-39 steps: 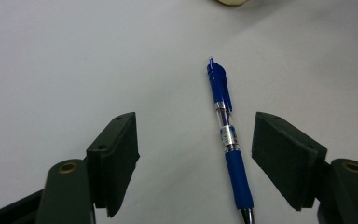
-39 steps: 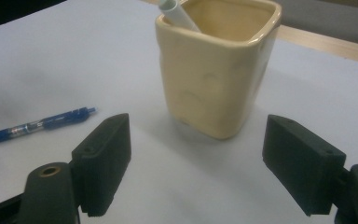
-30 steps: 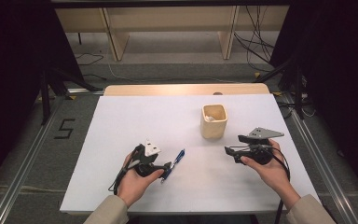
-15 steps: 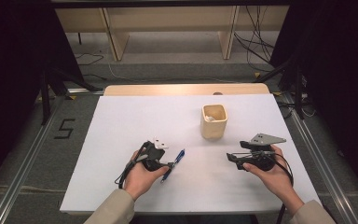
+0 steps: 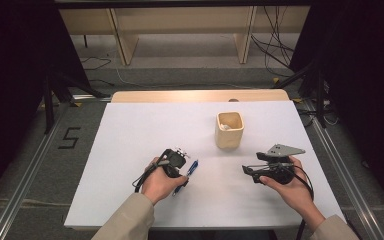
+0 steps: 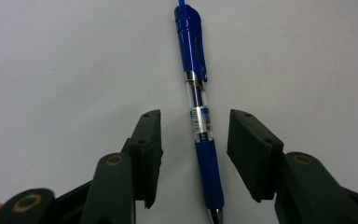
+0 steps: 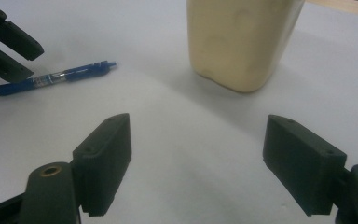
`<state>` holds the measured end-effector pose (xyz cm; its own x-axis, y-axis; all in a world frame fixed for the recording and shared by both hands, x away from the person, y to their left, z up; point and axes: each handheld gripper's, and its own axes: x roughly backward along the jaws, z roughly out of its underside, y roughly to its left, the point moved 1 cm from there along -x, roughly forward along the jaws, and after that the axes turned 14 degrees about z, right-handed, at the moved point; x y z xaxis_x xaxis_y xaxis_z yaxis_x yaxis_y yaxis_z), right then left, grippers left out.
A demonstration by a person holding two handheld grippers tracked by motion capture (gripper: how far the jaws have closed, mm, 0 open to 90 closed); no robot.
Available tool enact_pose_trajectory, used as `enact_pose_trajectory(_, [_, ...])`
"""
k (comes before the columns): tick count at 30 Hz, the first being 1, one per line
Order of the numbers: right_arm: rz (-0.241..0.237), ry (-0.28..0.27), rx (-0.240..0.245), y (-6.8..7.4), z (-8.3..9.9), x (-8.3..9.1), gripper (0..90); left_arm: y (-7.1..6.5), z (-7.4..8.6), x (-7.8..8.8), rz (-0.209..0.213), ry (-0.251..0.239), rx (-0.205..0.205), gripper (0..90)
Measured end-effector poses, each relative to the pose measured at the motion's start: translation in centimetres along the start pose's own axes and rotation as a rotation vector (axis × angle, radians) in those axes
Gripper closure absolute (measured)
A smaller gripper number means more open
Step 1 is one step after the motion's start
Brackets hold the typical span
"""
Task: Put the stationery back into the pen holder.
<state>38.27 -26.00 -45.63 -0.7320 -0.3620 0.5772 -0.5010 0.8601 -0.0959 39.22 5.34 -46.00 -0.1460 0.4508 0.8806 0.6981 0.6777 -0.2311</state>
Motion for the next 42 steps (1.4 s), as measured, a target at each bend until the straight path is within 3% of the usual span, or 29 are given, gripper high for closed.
enact_pose_trajectory(14, [-0.004, 0.000, 0.002, 0.0, 0.1, -0.1, 24.3, 0.1, -1.7, -1.4, 0.014, 0.130, 0.008, 63.7])
enact_pose_trajectory(28, [-0.009, 0.003, -0.001, 0.1, 0.1, -0.1, 24.3, 0.2, -2.2, -2.0, 0.022, 0.207, 0.033, 67.1])
enact_pose_trajectory(42, [-0.010, 0.004, 0.000, 0.1, 0.1, -0.1, 24.3, 0.0, -2.5, -2.1, -0.003, 0.220, 0.069, 69.3])
